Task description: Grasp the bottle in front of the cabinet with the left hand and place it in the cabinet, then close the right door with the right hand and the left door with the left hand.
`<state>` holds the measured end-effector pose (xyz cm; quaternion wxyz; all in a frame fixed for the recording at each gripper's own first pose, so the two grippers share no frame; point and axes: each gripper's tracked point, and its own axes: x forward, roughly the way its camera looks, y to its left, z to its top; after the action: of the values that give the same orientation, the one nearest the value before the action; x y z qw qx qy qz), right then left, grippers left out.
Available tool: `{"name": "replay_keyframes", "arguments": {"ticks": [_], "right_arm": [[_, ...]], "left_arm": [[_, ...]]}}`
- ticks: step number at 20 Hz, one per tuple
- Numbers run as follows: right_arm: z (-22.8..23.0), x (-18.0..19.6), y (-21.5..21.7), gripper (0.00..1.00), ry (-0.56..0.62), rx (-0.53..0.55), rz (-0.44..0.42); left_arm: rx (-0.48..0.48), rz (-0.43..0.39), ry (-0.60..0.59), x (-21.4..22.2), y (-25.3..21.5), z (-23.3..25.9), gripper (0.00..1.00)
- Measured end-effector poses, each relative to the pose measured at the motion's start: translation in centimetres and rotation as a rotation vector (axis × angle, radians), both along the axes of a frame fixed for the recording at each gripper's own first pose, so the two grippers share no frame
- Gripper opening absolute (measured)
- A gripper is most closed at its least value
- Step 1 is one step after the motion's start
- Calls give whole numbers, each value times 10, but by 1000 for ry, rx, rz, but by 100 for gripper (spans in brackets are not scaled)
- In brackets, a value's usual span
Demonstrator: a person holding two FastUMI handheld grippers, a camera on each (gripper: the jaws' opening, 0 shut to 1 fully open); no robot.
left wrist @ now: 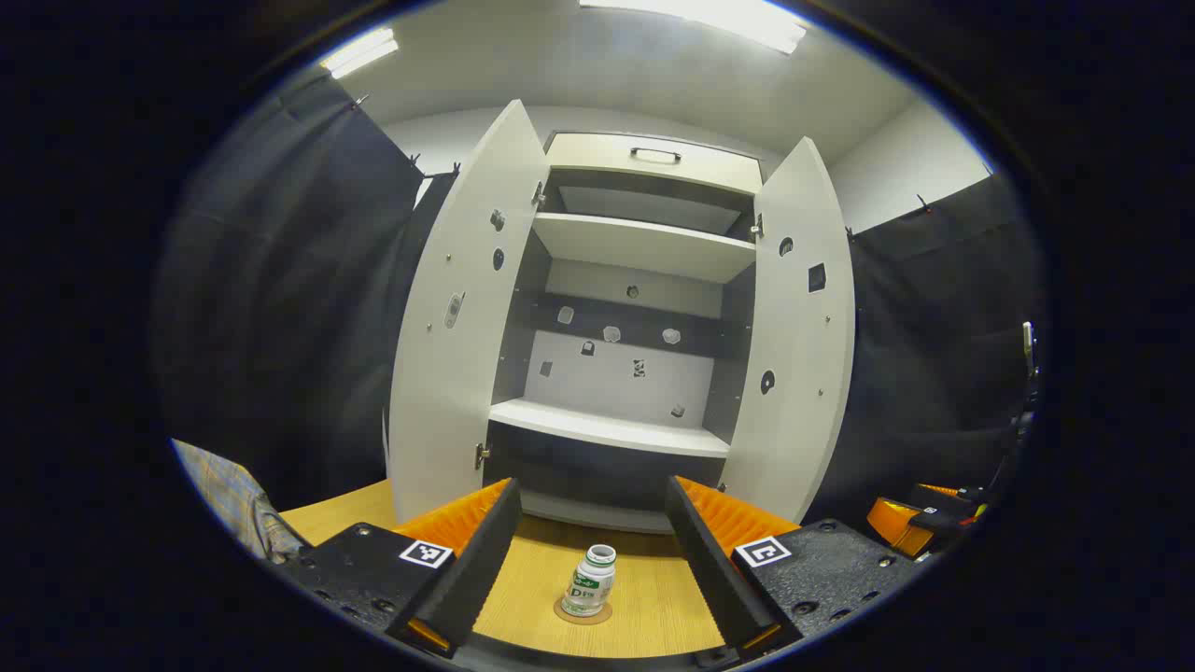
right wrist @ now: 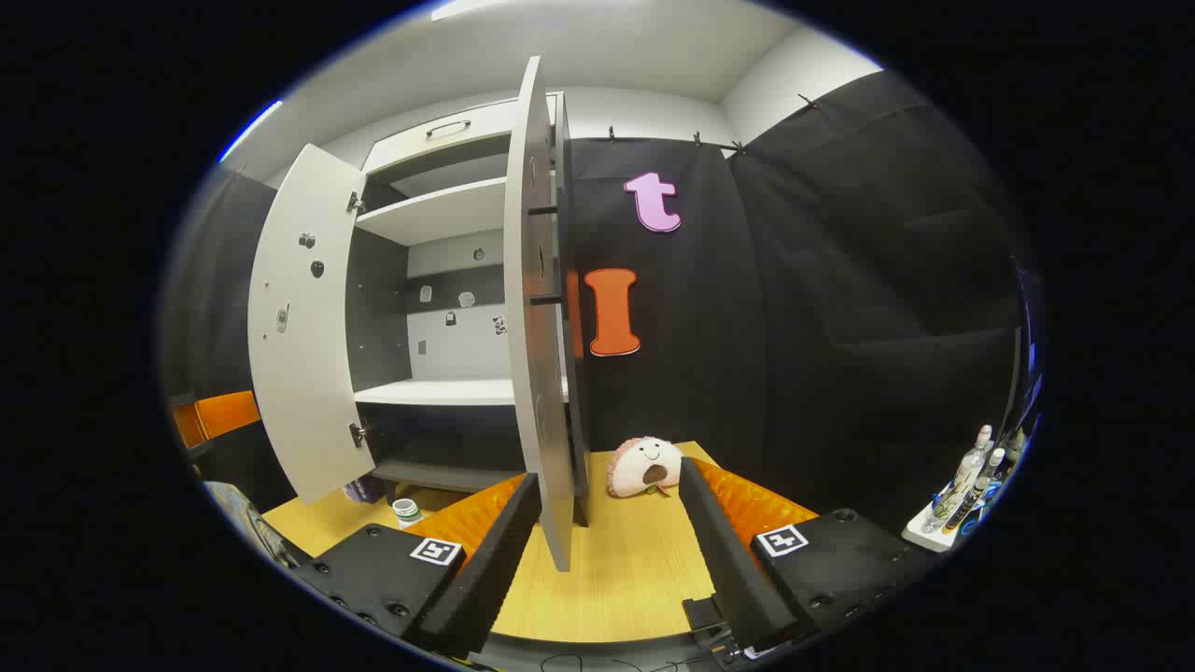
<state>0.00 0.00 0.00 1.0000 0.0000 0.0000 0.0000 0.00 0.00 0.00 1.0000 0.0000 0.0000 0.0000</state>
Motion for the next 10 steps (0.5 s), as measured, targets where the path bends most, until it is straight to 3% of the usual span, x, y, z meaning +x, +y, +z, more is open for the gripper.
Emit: {"name": "replay_keyframes", "arguments": {"ticks": [1,10], "right_arm": [[0,2,2,98,3,0,-9],[17,5,19,98,-25,-36,-76]], "left_arm": [[2,-9,-3,4,2,2,95],[-44,-13,25,32,34,-4,95]]}}
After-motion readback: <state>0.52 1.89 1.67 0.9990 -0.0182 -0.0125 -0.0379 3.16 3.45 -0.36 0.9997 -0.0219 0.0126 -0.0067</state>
